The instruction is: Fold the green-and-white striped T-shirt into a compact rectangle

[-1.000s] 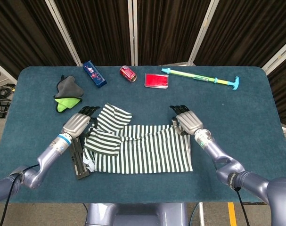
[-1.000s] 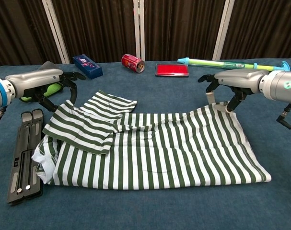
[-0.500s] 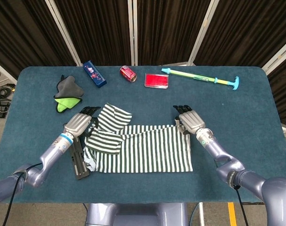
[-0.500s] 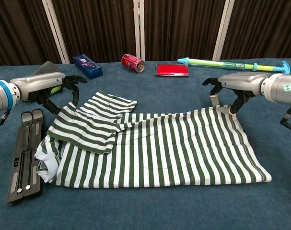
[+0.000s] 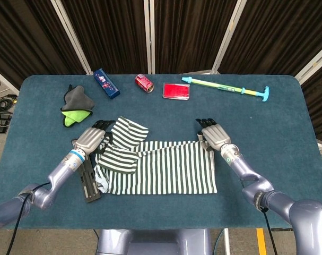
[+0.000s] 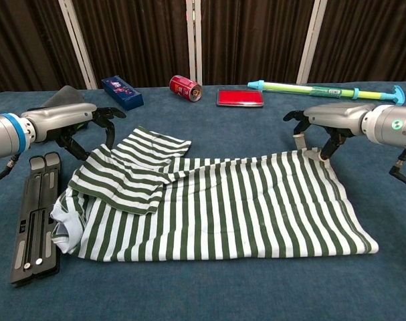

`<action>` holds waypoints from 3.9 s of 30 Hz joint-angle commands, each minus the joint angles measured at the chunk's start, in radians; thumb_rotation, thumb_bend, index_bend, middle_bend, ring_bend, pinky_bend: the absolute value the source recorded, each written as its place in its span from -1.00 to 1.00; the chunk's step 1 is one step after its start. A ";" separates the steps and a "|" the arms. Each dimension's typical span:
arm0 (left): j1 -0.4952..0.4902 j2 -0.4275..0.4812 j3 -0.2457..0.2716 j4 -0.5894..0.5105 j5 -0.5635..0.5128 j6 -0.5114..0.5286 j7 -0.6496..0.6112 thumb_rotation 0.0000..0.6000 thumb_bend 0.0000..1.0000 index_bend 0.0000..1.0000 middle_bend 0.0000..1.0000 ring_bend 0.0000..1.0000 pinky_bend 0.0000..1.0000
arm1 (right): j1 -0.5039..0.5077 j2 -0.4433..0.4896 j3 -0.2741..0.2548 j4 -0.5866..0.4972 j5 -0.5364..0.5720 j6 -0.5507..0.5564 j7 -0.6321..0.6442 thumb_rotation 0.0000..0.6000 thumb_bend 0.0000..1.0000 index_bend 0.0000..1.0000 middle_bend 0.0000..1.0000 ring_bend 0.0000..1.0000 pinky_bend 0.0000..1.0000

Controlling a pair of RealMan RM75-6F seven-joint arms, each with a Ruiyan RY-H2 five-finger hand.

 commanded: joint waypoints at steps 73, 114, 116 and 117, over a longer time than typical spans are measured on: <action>0.070 0.141 -0.045 -0.058 -0.101 0.010 -0.038 1.00 -0.41 -1.00 -1.00 -1.00 -1.00 | -0.430 0.498 -0.073 -0.708 -0.095 0.638 -0.115 1.00 -0.78 -0.98 -1.00 -1.00 -1.00; -0.235 -0.092 -0.126 -0.119 -0.264 -0.194 0.264 1.00 -0.38 -1.00 -1.00 -1.00 -1.00 | -0.592 0.447 -0.016 -0.636 -0.132 0.838 -0.146 1.00 -0.96 -0.93 -1.00 -1.00 -1.00; -0.247 -0.110 -0.126 -0.095 -0.274 -0.197 0.277 1.00 -0.38 -1.00 -1.00 -1.00 -1.00 | -0.593 0.448 -0.012 -0.634 -0.131 0.836 -0.142 1.00 -0.96 -0.93 -1.00 -1.00 -1.00; -0.251 -0.118 -0.127 -0.083 -0.279 -0.199 0.281 1.00 -0.38 -1.00 -1.00 -1.00 -1.00 | -0.593 0.448 -0.011 -0.634 -0.130 0.836 -0.141 1.00 -0.96 -0.93 -1.00 -1.00 -1.00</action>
